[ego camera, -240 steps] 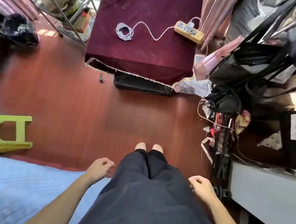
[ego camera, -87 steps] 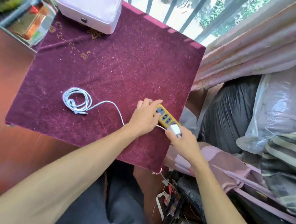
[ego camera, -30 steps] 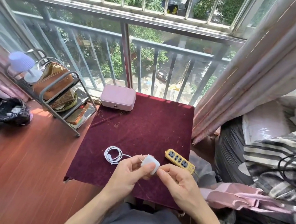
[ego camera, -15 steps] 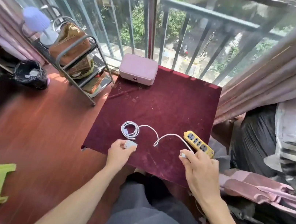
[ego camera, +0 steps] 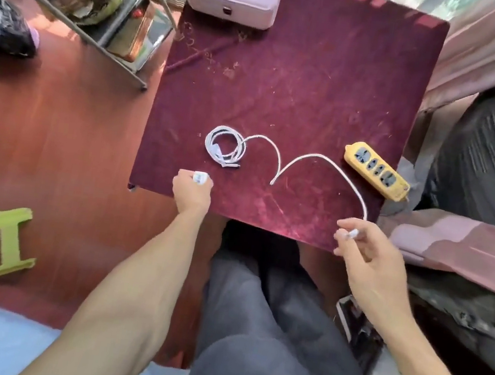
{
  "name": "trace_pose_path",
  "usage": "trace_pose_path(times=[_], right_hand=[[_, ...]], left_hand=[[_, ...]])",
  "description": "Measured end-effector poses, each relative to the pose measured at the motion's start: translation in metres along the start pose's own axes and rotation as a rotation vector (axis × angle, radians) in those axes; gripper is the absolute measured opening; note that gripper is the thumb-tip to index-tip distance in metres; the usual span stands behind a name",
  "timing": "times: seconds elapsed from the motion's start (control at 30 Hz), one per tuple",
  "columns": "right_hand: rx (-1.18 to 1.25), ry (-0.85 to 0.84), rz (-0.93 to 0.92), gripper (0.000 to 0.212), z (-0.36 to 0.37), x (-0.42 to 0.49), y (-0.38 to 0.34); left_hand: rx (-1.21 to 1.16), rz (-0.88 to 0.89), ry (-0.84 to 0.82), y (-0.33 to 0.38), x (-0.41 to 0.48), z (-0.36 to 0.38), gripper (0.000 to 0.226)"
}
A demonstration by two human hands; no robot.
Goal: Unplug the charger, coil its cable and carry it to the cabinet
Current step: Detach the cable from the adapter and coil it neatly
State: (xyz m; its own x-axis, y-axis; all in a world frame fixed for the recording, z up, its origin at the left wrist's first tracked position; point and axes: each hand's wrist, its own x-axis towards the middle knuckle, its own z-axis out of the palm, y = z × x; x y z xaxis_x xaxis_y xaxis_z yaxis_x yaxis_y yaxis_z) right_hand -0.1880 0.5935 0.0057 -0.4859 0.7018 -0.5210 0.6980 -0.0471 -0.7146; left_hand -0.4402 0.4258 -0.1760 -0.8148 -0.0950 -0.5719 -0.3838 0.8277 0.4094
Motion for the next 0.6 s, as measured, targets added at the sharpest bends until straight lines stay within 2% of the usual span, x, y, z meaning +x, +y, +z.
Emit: trace_pose_path(times=[0.17, 0.3, 0.33, 0.4, 0.47, 0.53, 0.6], right_hand=[[0.024, 0.011, 0.013, 0.020, 0.005, -0.006, 0.002], [0.048, 0.012, -0.015, 0.031, 0.005, -0.011, -0.004], [0.042, 0.004, -0.020, 0.036, 0.004, -0.012, -0.007], [0.046, -0.013, -0.028, 0.042, -0.001, -0.016, -0.018], [0.085, -0.029, -0.063, 0.040, -0.006, -0.022, -0.032], [0.114, -0.016, -0.122, 0.038, -0.013, -0.032, -0.046], [0.119, 0.001, -0.183, 0.038, -0.021, -0.042, -0.058]], left_hand=[[0.077, -0.007, -0.046, -0.009, -0.001, 0.008, 0.034], [0.143, -0.045, -0.077, 0.000, -0.015, -0.007, 0.062], [0.127, -0.030, -0.053, 0.006, -0.023, -0.013, 0.062], [0.012, 0.082, -0.048, 0.025, -0.047, -0.029, 0.043], [-0.128, 0.214, -0.176, 0.049, -0.079, -0.046, 0.024], [-0.221, 0.305, -0.388, 0.074, -0.118, -0.060, 0.014], [-0.288, 0.308, -0.632, 0.100, -0.159, -0.071, 0.027]])
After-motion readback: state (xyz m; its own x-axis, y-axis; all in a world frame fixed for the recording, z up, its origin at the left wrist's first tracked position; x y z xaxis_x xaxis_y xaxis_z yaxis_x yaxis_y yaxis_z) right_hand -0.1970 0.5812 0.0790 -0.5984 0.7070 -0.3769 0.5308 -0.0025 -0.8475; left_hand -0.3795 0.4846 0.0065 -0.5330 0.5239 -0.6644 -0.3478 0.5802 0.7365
